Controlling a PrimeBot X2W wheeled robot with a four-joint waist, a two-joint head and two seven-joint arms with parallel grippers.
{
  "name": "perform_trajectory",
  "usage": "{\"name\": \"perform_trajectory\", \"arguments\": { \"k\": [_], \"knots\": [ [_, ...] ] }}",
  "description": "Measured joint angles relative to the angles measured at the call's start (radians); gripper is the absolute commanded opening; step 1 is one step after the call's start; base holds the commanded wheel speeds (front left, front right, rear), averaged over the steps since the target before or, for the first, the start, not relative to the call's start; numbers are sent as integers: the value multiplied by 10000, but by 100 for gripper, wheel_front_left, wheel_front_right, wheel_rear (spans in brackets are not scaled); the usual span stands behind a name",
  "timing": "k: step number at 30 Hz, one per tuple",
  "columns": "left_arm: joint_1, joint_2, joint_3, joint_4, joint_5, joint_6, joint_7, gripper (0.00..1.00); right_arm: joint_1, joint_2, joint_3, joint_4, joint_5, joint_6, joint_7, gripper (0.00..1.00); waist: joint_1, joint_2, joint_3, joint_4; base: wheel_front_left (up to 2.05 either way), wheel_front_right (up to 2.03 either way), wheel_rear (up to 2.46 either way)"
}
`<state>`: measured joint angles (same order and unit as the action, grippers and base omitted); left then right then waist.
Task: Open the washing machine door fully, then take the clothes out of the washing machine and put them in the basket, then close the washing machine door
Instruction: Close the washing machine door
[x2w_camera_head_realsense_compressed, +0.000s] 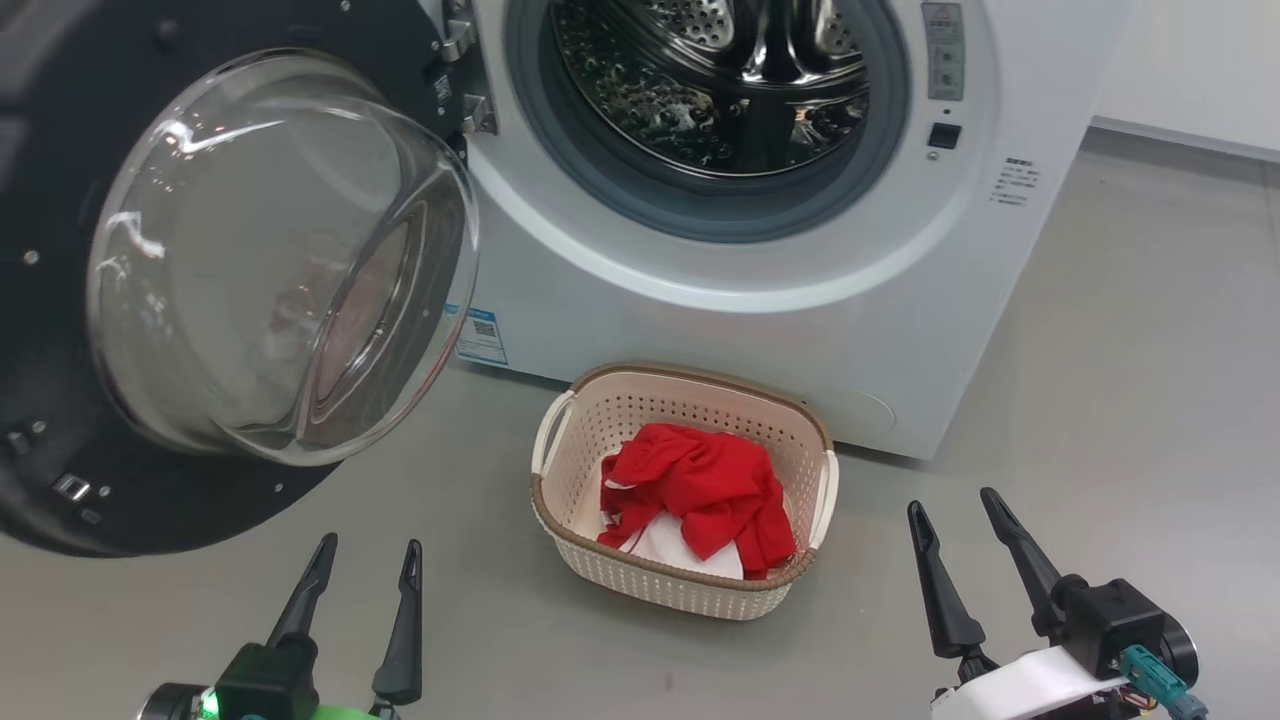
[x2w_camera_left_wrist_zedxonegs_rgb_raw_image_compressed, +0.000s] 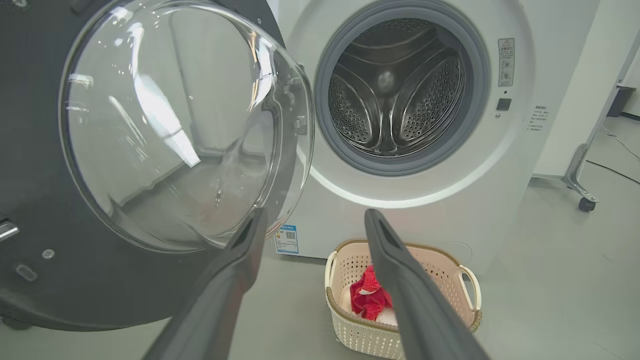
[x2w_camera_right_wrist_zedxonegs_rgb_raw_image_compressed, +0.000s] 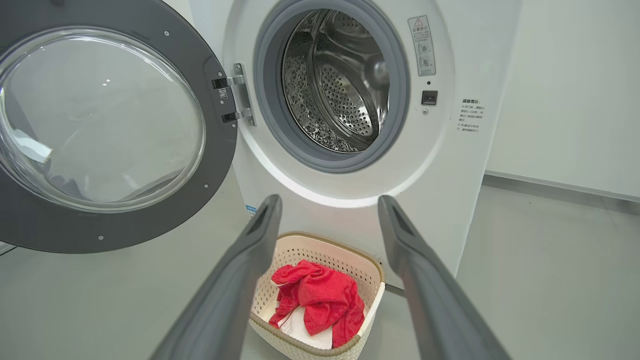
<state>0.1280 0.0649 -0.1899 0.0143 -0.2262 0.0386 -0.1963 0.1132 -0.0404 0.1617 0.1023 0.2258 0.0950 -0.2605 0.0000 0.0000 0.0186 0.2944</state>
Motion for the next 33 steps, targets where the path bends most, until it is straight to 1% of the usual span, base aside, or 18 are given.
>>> {"name": "perform_trajectory", "arguments": {
  "k": [10,19,23,33],
  "knots": [
    [-48,-2,2,48,-33,0,-86,100,-15,0,63,-2,-71,6,0,100,0,0,136,1280,0,0,0],
    [-58,-6,84,98,-82,0,-119,100,-25,2,182,33,-92,84,0,100,0,0,189,2132,0,0,0],
    [-56,0,257,100,-104,50,-174,100,-45,2,355,98,-184,94,0,100,-1,0,194,2315,0,0,0],
    [-54,-10,263,111,-274,59,-219,100,-69,0,387,217,-186,98,0,100,0,0,271,2346,0,0,0]
  ]
}}
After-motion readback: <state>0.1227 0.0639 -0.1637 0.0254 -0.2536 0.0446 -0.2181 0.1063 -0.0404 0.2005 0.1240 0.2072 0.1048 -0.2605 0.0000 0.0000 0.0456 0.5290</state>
